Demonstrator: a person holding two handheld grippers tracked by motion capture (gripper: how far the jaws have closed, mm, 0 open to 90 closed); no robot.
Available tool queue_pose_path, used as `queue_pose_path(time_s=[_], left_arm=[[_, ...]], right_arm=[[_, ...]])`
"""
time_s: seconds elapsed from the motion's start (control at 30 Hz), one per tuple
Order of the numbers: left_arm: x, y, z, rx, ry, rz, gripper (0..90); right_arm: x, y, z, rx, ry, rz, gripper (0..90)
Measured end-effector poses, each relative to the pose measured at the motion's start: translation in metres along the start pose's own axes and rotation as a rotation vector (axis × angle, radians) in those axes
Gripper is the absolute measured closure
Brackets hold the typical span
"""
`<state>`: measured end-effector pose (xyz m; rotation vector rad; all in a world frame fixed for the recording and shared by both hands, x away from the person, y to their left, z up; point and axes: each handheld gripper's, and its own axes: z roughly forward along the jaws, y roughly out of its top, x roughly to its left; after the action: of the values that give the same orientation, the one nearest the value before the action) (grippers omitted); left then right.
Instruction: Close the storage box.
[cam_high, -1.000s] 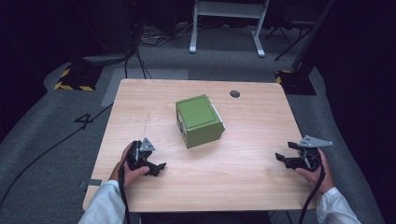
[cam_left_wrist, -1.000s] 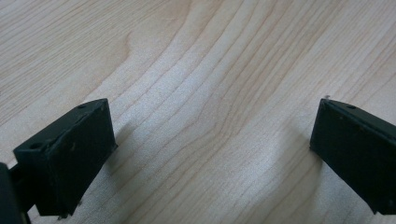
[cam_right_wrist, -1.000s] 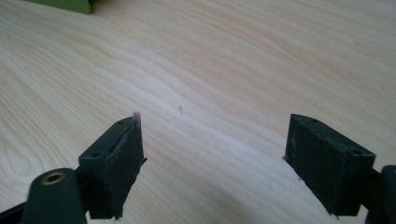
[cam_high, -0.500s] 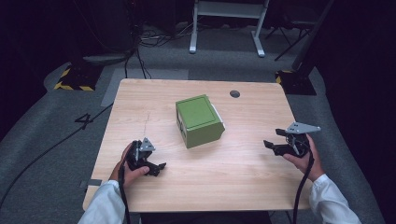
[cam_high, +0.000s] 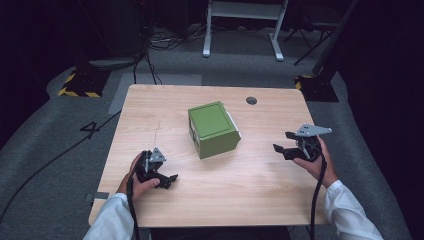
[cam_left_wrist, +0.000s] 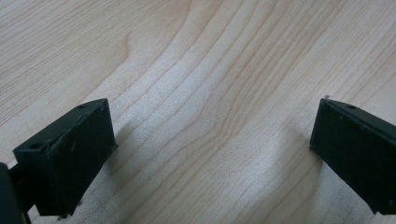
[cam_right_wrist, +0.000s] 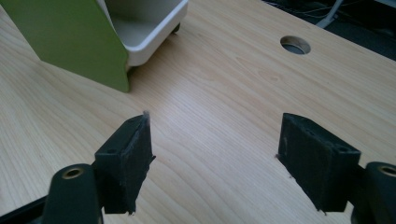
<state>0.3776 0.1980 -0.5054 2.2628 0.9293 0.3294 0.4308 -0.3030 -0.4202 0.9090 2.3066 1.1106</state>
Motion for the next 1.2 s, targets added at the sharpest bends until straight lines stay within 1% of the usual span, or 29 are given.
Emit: queue_pose_path(time_s=[0.03, 0.2, 0.33, 0.37, 0.43, 0.6, 0.67, 0.8, 0.93, 1.0, 1.1, 1.13, 1.2], left_arm=[[0.000, 0.000, 0.000, 0.000, -0.001, 0.000, 0.1], [0.000, 0.000, 0.000, 0.001, -0.001, 0.000, 0.1], [0.000, 0.000, 0.000, 0.002, 0.000, 0.000, 0.1], [0.000, 0.000, 0.000, 0.001, -0.001, 0.000, 0.1], [0.000, 0.000, 0.000, 0.000, 0.000, 0.000, 0.1], [0.000, 0.000, 0.000, 0.001, 0.000, 0.000, 0.1], [0.000, 0.000, 0.000, 0.000, 0.000, 0.000, 0.1], [0.000, 0.000, 0.000, 0.000, -0.001, 0.000, 0.1], [0.000, 0.000, 0.000, 0.002, -0.001, 0.001, 0.1], [0.000, 0.000, 0.000, 0.002, -0.001, 0.001, 0.1], [0.000, 0.000, 0.000, 0.001, -0.001, 0.001, 0.1], [0.000, 0.000, 0.000, 0.002, -0.001, 0.000, 0.1], [0.000, 0.000, 0.000, 0.001, -0.001, 0.000, 0.1]], right_arm=[[0.002, 0.006, 0.004, -0.005, 0.007, -0.001, 26.5], [0.006, 0.019, 0.013, -0.011, 0.014, -0.007, 27.2], [0.012, 0.032, 0.026, -0.014, 0.033, -0.009, 27.2], [0.014, 0.037, 0.032, -0.017, 0.039, -0.010, 27.2], [0.015, 0.040, 0.035, -0.016, 0.041, -0.012, 27.2], [0.017, 0.056, 0.047, -0.034, 0.056, -0.007, 27.3], [0.019, 0.065, 0.057, -0.027, 0.063, -0.014, 27.9], [0.021, 0.072, 0.066, -0.022, 0.059, -0.022, 28.9], [0.020, 0.082, 0.081, -0.016, 0.067, -0.010, 29.5], [0.020, 0.083, 0.083, -0.013, 0.068, -0.009, 29.5], [0.019, 0.088, 0.094, -0.008, 0.075, 0.010, 29.5], [0.019, 0.088, 0.094, -0.008, 0.075, 0.010, 29.5], [0.020, 0.090, 0.100, -0.002, 0.072, 0.005, 30.0]])
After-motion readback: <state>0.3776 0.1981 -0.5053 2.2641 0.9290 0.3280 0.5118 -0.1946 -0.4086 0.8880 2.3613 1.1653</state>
